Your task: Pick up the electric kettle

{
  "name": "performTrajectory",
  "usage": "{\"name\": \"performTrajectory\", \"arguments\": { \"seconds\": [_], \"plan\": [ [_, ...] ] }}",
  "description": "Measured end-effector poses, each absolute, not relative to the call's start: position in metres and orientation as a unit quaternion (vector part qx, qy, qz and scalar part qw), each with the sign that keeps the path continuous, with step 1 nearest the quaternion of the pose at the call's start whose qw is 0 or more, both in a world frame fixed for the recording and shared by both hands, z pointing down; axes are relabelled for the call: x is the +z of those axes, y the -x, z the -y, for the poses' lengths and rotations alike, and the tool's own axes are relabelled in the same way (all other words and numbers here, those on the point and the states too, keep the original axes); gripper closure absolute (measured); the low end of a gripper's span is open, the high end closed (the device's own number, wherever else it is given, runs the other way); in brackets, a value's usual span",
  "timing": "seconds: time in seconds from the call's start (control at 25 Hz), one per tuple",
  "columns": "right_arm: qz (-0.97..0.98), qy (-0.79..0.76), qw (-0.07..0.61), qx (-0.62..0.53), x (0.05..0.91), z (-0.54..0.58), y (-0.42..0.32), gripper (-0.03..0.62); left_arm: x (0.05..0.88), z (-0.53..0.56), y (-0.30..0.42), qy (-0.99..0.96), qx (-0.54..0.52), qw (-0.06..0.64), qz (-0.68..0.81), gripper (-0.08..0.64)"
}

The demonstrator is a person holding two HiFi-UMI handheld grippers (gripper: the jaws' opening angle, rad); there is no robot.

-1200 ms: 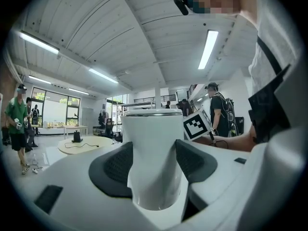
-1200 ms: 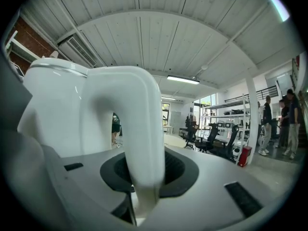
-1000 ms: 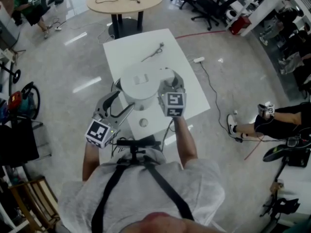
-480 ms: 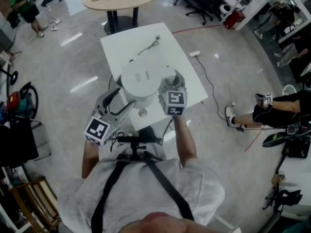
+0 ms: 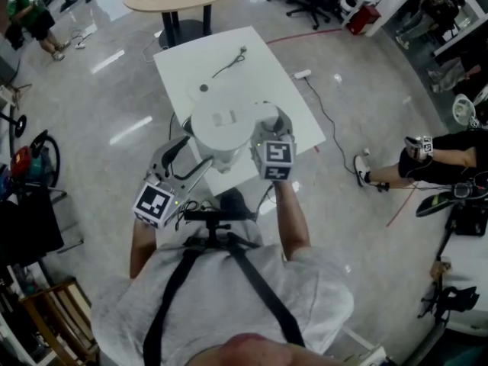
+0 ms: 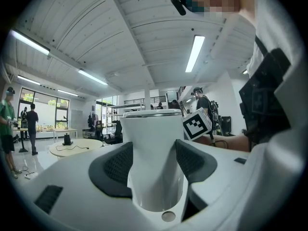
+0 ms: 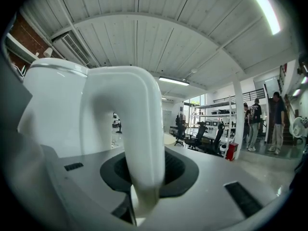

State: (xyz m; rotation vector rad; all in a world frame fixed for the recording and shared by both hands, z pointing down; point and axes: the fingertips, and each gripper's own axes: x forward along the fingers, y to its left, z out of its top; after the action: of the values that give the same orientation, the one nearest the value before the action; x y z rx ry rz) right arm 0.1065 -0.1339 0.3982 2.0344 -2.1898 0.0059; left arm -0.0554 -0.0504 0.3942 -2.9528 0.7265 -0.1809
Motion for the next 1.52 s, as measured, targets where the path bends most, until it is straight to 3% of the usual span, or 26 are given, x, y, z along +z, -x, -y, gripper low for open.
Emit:
{"name": "performTrajectory", "arguments": {
  "seconds": [1.52],
  "plan": [
    [0.727,-0.683,0.070,0.002,0.3959,0.1337,-0.1071,0.502,0.3919,0.0518,0.0550,0.968,-0.063,0.052,-0.237,0.287]
  ]
}}
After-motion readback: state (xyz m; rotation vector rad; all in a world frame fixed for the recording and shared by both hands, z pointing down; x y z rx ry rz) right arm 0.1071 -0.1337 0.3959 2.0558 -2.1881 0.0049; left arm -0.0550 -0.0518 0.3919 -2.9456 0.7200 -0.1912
